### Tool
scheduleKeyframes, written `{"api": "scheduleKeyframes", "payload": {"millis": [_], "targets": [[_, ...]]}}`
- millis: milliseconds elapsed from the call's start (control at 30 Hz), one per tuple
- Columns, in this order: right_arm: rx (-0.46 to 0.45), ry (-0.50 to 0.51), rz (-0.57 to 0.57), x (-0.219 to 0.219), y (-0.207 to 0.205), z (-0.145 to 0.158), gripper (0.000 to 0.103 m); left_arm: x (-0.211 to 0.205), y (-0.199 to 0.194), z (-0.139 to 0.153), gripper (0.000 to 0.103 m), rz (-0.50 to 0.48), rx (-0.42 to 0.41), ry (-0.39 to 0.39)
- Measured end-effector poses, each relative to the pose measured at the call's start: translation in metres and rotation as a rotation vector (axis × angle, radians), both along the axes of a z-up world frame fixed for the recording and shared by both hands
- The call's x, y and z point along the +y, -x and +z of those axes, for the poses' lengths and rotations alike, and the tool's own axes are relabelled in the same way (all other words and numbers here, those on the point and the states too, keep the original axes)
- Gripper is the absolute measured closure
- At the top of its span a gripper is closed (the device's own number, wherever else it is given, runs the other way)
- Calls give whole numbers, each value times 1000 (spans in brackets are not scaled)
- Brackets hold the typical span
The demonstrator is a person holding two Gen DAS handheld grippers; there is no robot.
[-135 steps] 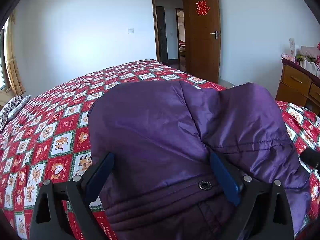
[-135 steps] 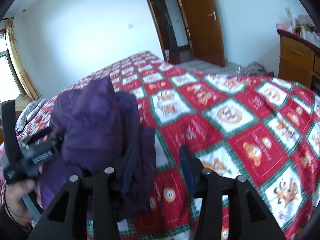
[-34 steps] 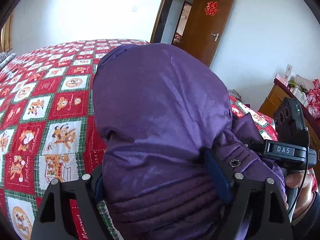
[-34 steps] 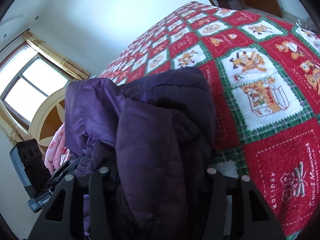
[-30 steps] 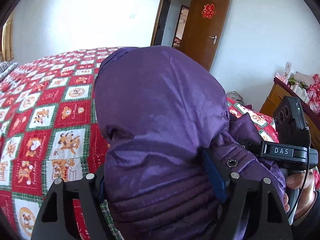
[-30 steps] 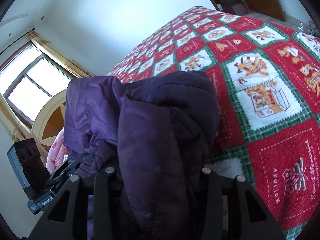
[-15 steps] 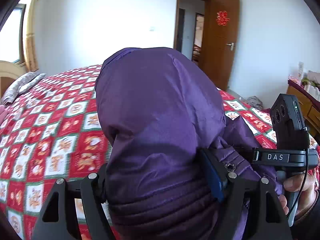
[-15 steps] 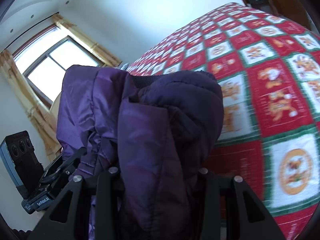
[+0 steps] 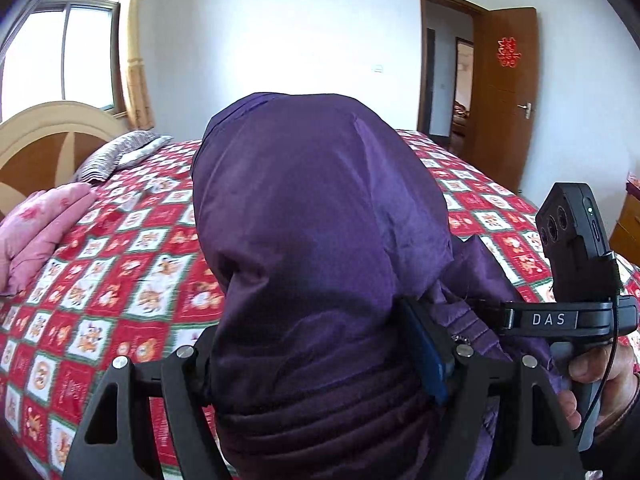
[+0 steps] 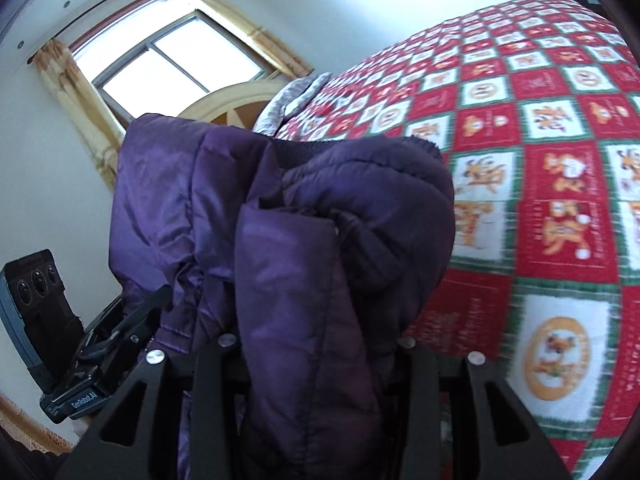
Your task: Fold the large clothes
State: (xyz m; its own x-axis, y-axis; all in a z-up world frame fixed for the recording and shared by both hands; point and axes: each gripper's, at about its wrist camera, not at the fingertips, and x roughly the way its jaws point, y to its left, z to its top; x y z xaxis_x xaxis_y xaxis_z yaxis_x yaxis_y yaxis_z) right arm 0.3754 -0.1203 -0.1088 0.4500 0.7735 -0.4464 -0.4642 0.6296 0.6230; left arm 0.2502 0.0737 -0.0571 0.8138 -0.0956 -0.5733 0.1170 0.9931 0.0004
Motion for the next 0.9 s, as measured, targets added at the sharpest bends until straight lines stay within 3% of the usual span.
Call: {"api": "scheduleKeyframes", "payload": {"millis": [567, 900], "targets": [[3, 71, 166, 113, -33, -9, 61, 99, 22, -14, 26, 183, 37, 52], [14, 106, 195, 136, -25, -9, 61, 126, 21, -24, 26, 222, 60, 93]]}}
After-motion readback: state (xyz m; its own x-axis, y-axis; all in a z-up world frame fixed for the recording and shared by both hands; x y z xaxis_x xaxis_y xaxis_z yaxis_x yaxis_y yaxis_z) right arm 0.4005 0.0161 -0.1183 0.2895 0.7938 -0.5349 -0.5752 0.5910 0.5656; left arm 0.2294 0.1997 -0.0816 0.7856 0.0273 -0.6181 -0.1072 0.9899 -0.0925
